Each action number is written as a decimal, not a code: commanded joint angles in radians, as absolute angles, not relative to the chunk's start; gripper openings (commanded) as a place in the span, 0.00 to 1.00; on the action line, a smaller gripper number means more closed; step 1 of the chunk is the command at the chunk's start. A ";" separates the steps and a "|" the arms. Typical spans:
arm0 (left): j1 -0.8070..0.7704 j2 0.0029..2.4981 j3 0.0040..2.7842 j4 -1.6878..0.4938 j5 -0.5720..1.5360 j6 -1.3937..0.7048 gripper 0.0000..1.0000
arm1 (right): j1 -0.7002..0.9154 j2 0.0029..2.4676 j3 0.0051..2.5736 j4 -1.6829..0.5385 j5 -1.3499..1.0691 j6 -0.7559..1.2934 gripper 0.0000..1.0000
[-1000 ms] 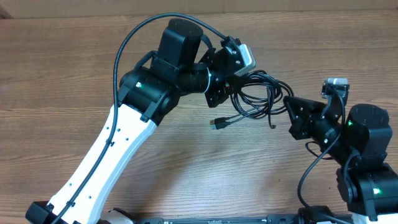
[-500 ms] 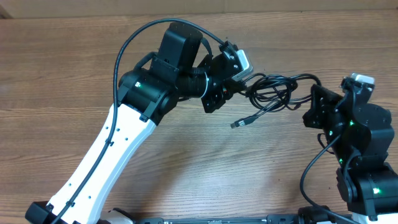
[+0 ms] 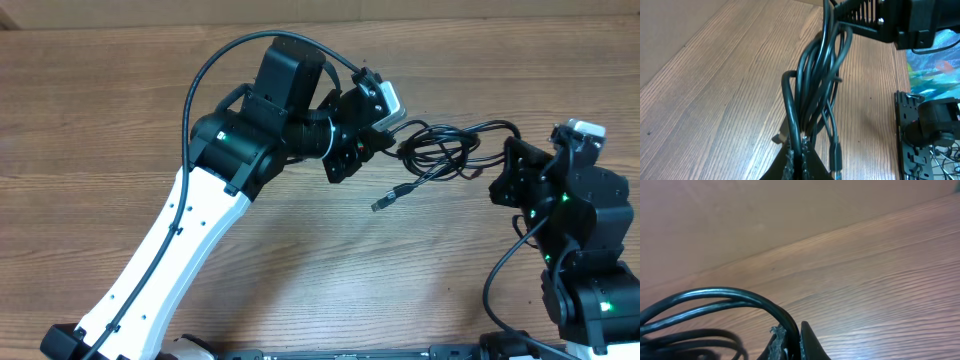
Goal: Untangle cables
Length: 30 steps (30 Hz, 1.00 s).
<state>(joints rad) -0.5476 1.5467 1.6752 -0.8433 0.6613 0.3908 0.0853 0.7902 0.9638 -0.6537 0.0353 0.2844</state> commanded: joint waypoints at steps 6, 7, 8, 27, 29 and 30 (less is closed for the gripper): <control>-0.537 1.524 1.699 -0.834 0.674 0.380 0.06 | 0.078 0.787 0.978 -0.647 -0.296 0.288 0.04; -0.537 1.524 1.699 -0.834 0.674 0.380 0.09 | 0.078 0.787 0.978 -0.645 -0.322 0.288 0.04; -0.537 1.524 1.699 -0.835 0.674 0.380 0.16 | 0.078 0.787 0.978 -0.641 -0.342 0.287 0.04; -0.537 1.524 1.699 -0.967 0.652 0.580 1.00 | 0.078 0.787 0.978 -0.584 -0.451 0.288 0.04; -0.537 1.525 1.699 -0.976 0.645 0.580 1.00 | 0.078 0.787 0.978 -0.584 -0.459 0.288 0.04; -0.537 1.526 1.698 -0.980 0.642 0.582 1.00 | 0.078 0.787 0.978 -0.583 -0.468 0.288 0.04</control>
